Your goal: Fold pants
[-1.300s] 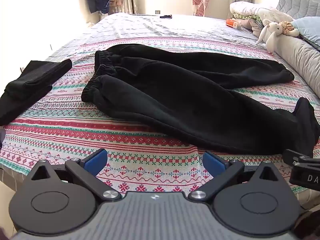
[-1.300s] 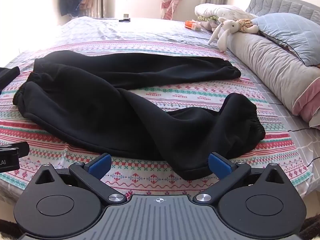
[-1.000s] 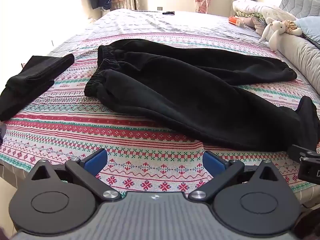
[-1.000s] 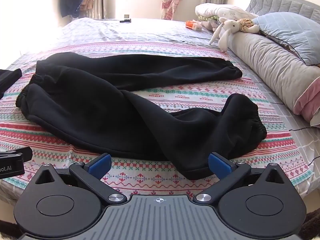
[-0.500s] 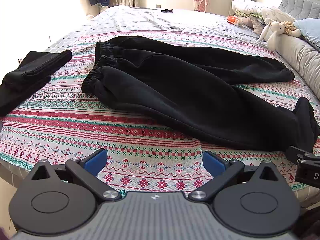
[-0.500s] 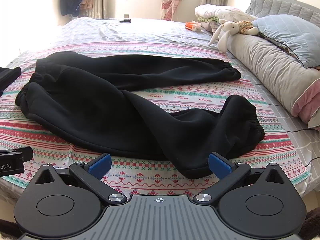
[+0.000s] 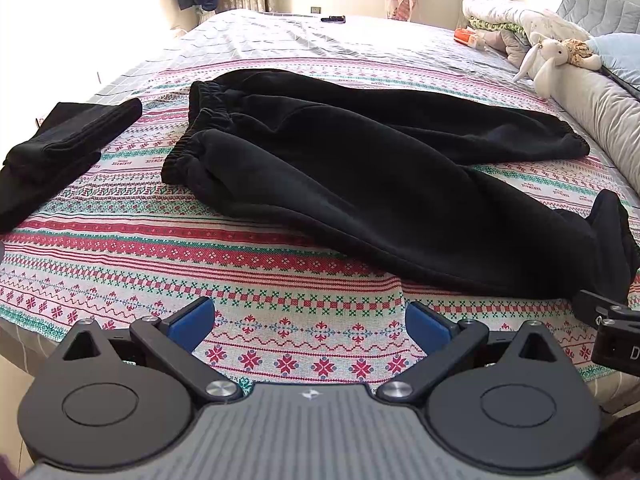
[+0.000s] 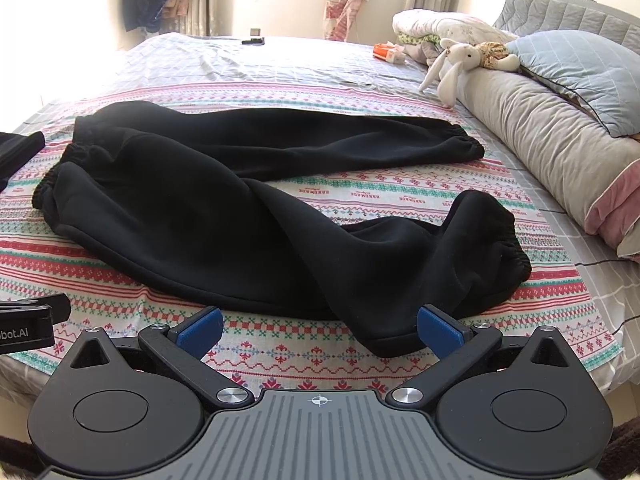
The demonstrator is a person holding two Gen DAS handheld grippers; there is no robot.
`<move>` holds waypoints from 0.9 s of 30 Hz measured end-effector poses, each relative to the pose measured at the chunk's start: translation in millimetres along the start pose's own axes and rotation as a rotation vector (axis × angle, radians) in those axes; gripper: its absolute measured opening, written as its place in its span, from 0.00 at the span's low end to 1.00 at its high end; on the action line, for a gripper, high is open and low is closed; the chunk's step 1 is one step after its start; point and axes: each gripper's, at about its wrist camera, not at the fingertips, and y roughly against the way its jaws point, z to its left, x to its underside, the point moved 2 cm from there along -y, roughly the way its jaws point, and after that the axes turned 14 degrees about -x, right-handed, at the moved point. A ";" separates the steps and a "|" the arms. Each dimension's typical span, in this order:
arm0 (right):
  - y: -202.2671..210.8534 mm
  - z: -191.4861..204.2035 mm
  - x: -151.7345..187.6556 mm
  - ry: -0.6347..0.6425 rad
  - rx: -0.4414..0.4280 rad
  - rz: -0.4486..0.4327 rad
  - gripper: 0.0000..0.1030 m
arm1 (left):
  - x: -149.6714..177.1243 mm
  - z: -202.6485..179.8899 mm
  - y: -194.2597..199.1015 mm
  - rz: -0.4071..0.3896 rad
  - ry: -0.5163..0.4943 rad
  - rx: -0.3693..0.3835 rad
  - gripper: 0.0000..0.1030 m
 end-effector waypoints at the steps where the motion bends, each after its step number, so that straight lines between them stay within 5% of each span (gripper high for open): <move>1: -0.1 0.0 0.1 0.000 0.000 0.000 1.00 | 0.0 0.0 -0.3 0.000 -0.001 0.000 1.00; 27: -0.8 -1.7 0.0 -0.002 -0.002 0.006 1.00 | 2.9 -2.8 -2.4 0.003 -0.009 -0.004 1.00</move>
